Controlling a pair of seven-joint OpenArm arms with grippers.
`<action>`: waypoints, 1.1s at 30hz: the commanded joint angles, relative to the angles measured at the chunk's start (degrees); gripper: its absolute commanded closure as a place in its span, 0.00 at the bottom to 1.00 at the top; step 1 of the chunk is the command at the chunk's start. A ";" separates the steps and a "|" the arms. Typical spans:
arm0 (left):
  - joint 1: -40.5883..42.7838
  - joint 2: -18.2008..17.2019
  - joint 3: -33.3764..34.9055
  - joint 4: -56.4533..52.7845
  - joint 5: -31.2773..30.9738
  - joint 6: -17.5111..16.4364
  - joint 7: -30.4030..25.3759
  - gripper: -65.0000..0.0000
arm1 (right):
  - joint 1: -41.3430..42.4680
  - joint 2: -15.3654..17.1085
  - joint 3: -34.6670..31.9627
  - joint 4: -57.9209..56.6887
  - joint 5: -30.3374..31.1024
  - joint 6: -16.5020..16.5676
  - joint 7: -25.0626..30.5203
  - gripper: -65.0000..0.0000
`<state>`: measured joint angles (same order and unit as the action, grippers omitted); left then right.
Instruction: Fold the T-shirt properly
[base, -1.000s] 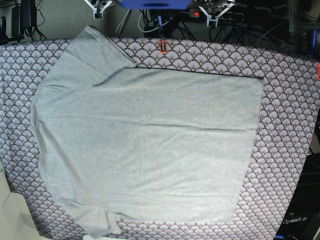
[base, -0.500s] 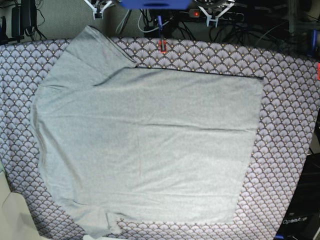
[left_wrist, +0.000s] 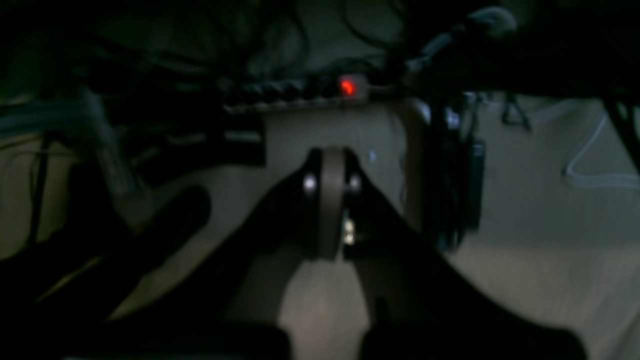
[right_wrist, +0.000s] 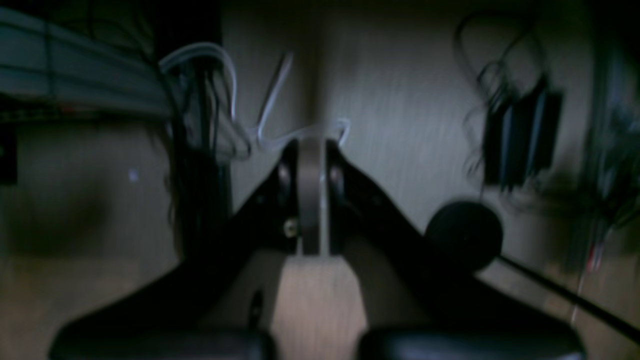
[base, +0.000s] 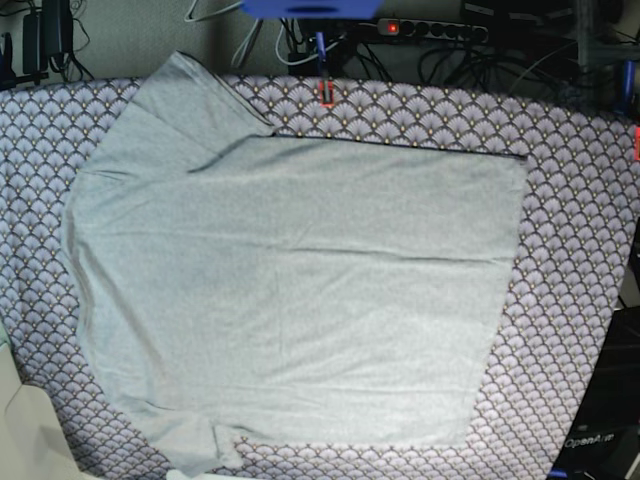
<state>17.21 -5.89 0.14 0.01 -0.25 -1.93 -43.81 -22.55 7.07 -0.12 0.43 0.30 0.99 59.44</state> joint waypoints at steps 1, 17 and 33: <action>1.82 -0.83 -0.19 -0.01 0.12 -2.33 -3.26 1.00 | -2.99 0.71 0.08 -0.21 0.28 -0.69 4.96 1.00; 20.90 2.07 -4.41 14.10 -11.92 -17.19 -31.40 1.00 | -41.41 3.35 4.56 65.73 8.28 -0.86 9.97 1.00; 43.93 4.18 -17.59 103.51 -12.45 -16.48 21.97 1.00 | -41.94 3.52 7.90 108.89 8.10 -0.51 -33.20 1.00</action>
<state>60.90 -1.52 -17.23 102.65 -11.84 -18.48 -18.92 -63.24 10.46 7.60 108.84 7.90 0.64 24.67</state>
